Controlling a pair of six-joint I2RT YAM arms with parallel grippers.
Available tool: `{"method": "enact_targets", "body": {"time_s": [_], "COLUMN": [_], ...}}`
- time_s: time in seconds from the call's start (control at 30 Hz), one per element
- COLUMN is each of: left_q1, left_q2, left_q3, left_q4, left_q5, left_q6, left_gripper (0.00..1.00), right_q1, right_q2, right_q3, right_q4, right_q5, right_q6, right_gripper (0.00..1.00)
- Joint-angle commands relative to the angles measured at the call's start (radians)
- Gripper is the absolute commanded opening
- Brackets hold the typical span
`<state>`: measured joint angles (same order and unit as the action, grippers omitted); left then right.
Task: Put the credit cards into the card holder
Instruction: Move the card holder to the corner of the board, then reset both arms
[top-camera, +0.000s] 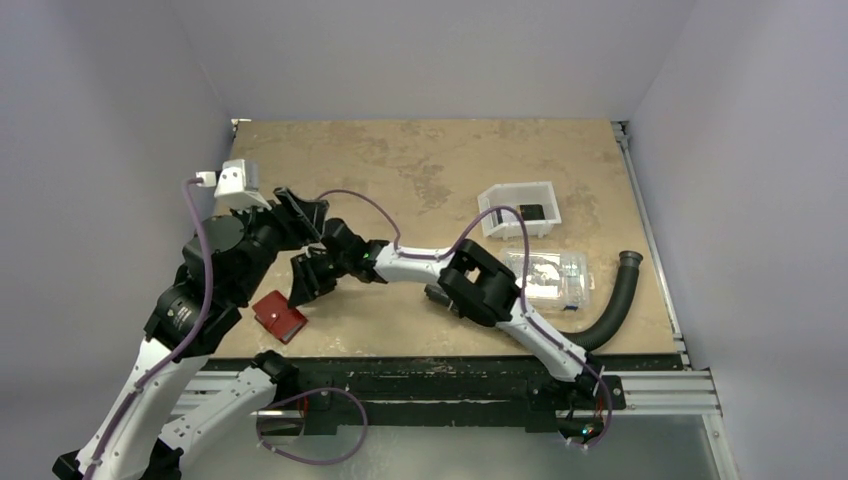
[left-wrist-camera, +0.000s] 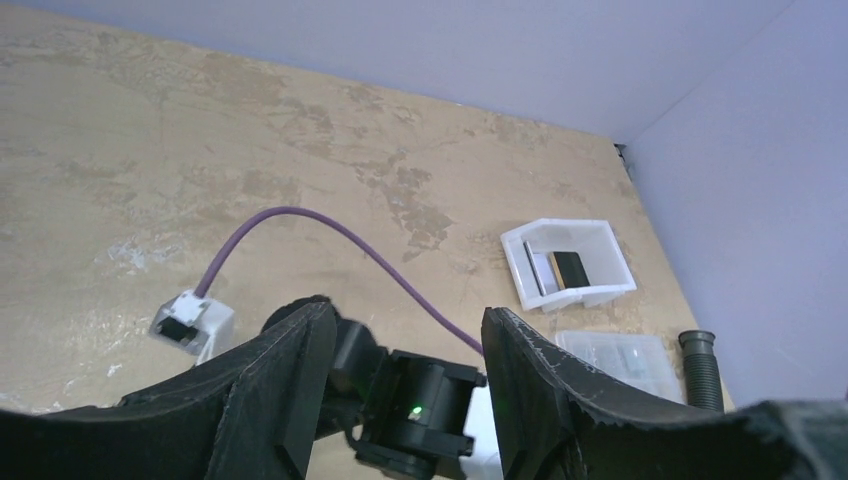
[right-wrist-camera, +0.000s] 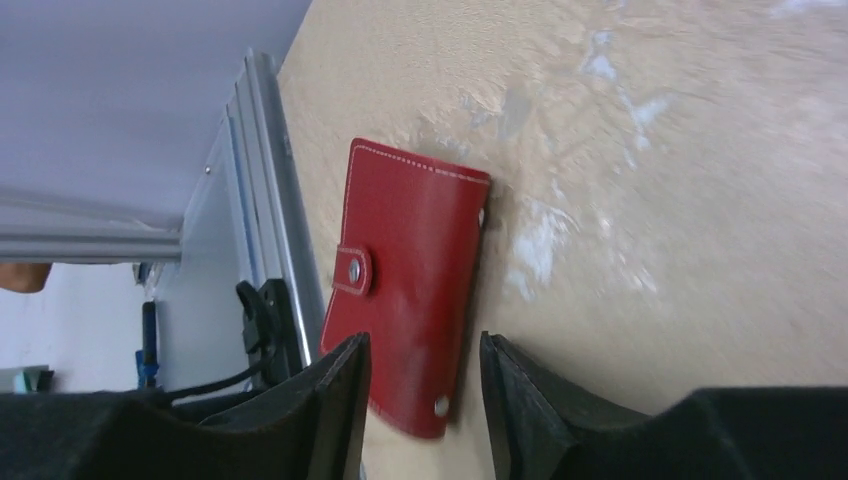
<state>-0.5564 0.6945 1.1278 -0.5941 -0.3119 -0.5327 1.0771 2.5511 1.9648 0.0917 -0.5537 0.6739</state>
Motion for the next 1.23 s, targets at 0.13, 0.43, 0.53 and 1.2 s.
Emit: {"method": "enact_targets", "body": {"time_s": [0.13, 0.43, 0.53, 1.2], "left_q1": [0.006, 0.005, 0.005, 0.005], "left_q2": [0.014, 0.028, 0.034, 0.033], "left_q3": [0.098, 0.196, 0.218, 0.227], "left_q4": [0.087, 0.277, 0.354, 0.485], "left_q5": [-0.062, -0.128, -0.128, -0.158], "left_q6": [0.01, 0.1, 0.134, 0.158], "left_gripper": [0.62, 0.66, 0.67, 0.71], "right_q1": [-0.213, -0.312, -0.316, -0.316], "right_q2": [-0.503, -1.098, -1.22, -1.69], "right_q3": [-0.203, -0.275, -0.209, -0.242], "right_q4": [-0.279, -0.696, -0.74, -0.511], "right_q5": [0.104, 0.611, 0.77, 1.149], "right_q6": [-0.189, -0.489, -0.517, -0.657], "right_gripper": [0.65, 0.95, 0.99, 0.99]}}
